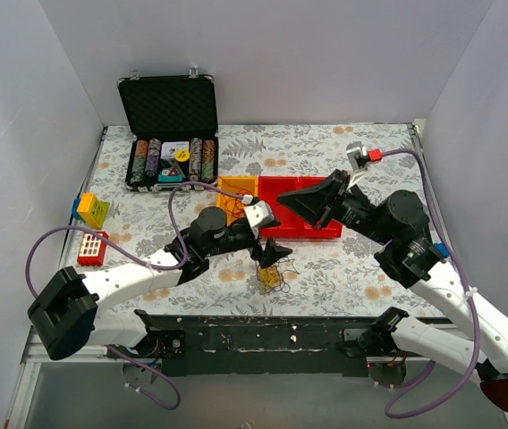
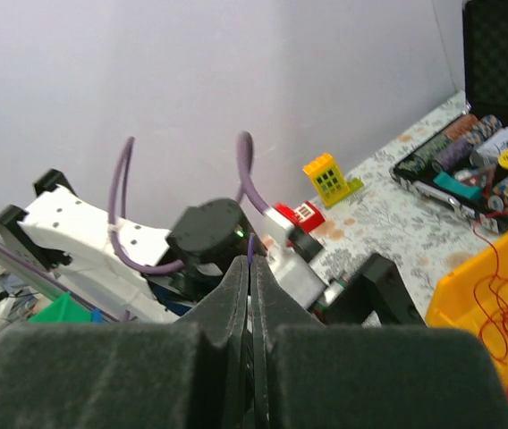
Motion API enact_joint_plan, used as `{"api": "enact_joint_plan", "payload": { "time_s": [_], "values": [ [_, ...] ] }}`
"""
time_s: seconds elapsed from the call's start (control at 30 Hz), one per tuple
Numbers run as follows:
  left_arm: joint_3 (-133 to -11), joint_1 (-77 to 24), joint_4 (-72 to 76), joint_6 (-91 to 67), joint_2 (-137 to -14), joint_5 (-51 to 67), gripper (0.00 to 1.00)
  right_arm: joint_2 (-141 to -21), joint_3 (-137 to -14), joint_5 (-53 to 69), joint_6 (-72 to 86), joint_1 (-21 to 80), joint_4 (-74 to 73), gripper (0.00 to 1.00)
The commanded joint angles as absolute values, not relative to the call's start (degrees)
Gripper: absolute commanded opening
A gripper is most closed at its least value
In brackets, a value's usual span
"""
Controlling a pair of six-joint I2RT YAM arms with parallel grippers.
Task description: Untangle the cables
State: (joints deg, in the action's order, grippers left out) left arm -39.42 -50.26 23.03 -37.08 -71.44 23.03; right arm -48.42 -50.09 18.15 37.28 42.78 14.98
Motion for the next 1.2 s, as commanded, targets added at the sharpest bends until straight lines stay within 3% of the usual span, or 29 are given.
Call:
{"api": "enact_joint_plan", "payload": {
  "time_s": [0.0,0.1,0.23,0.3,0.33,0.43,0.5,0.67,0.77,0.87,0.97,1.03,1.17],
  "values": [
    [-37.09,-50.89,25.57,-34.19,-71.89,22.67,0.79,-47.81,-56.68,19.78,36.74,43.33,17.58,0.01],
    [-36.3,-50.98,26.36,-33.66,-71.81,23.2,0.72,-47.9,-58.62,20.21,36.65,43.33,17.32,0.01],
    [-38.84,-50.98,24.53,-33.93,-70.67,24.69,0.44,-47.64,-57.22,19.08,36.3,43.33,15.82,0.01],
    [-41.21,-50.98,21.38,-34.54,-69.62,26.44,0.35,-47.11,-55.29,18.11,35.95,43.33,15.21,0.01],
    [-42.7,-50.98,19.36,-35.24,-69.17,27.93,0.36,-46.94,-54.41,17.84,36.03,43.33,15.12,0.01],
    [-44.65,-50.98,15.3,-38.22,-67.86,31.72,0.56,-46.58,-52.13,16.7,35.86,43.33,14.5,0.01],
    [-44.39,-50.98,14.42,-38.67,-66.98,32.78,0.53,-46.49,-51.16,16.52,35.77,43.33,14.41,0.01],
    [-43.86,-50.89,11.53,-36.31,-66.27,32.78,0.01,-46.06,-50.8,15.47,34.9,43.33,12.92,0.01],
    [-43.95,-50.89,9.85,-34.11,-65.92,32.96,0.0,-45.7,-51.15,14.59,34.37,43.33,12.13,0.01],
    [-42.72,-50.89,8.79,-32.44,-65.74,34.97,0.3,-45.79,-52.03,14.59,34.1,43.33,11.95,0.01],
    [-40.7,-50.89,8.96,-31.47,-65.57,35.51,0.48,-46.14,-53.08,14.94,34.01,43.33,11.78,0.01],
    [-39.47,-50.89,9.49,-30.24,-65.3,34.46,0.52,-46.23,-53.35,15.47,34.01,43.33,11.95,0.01],
    [-38.41,-50.8,10.2,-27.69,-65.21,32.0,0.5,-46.23,-54.05,16.26,34.36,43.33,12.3,0.01]
  ]
}}
